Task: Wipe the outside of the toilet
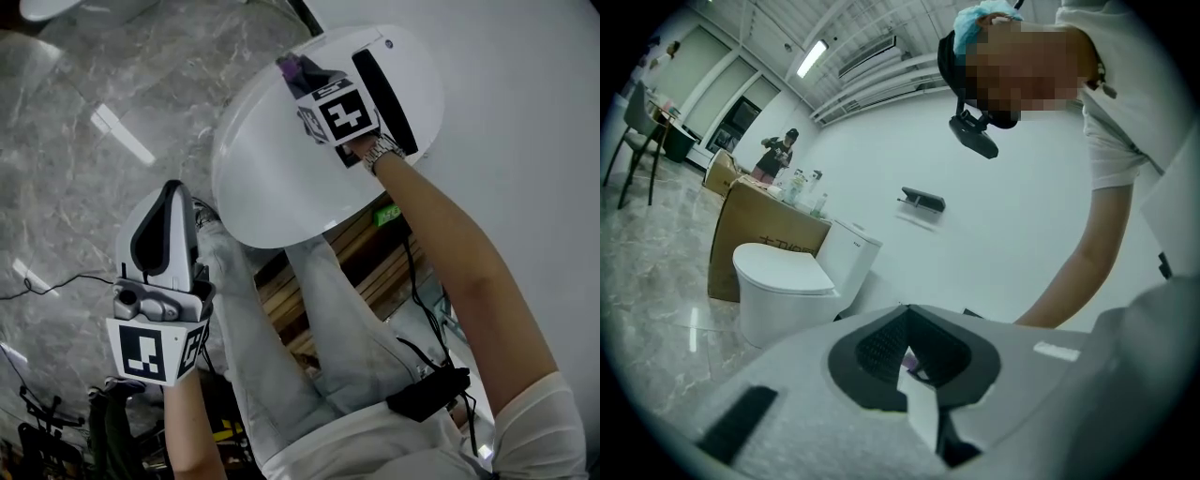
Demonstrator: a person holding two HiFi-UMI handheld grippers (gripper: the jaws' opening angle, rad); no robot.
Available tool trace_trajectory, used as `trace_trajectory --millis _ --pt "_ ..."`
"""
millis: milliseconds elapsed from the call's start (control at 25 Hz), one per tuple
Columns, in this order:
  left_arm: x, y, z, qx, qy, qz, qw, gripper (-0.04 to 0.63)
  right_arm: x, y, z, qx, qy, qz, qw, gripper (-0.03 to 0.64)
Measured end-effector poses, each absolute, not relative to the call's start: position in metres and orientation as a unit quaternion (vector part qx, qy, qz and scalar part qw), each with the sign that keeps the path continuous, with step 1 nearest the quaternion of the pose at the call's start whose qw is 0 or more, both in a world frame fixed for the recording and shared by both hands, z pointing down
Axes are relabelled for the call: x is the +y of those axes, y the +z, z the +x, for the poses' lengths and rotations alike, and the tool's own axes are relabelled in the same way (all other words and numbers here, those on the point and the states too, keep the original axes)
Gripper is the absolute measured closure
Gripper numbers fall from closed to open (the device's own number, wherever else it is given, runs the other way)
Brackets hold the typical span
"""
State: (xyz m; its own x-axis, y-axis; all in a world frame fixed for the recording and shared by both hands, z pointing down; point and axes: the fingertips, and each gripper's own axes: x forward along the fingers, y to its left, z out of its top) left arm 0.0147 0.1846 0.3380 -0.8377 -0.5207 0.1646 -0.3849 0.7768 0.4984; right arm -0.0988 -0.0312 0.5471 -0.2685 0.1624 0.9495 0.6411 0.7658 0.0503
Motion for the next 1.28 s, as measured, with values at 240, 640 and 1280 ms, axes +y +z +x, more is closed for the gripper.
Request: trace_trajectory --millis 240,640,1280 --pt "0.206 0.335 0.025 -0.934 -0.22 0.243 0.144 0.592 0.028 0.564 -0.037 -0.763 -0.181 -0.278 0.555 0.535" --pt "0.237 0.33 0.035 -0.937 -0.229 0.225 0.138 0.592 0.1 0.571 0.056 -0.711 -0.179 -0.35 0.583 0.537" --pt "0.18 0.339 0.023 -0.925 -0.207 0.276 0.161 0.592 0.147 0.579 0.167 -0.624 -0.106 -0.471 0.614 0.539"
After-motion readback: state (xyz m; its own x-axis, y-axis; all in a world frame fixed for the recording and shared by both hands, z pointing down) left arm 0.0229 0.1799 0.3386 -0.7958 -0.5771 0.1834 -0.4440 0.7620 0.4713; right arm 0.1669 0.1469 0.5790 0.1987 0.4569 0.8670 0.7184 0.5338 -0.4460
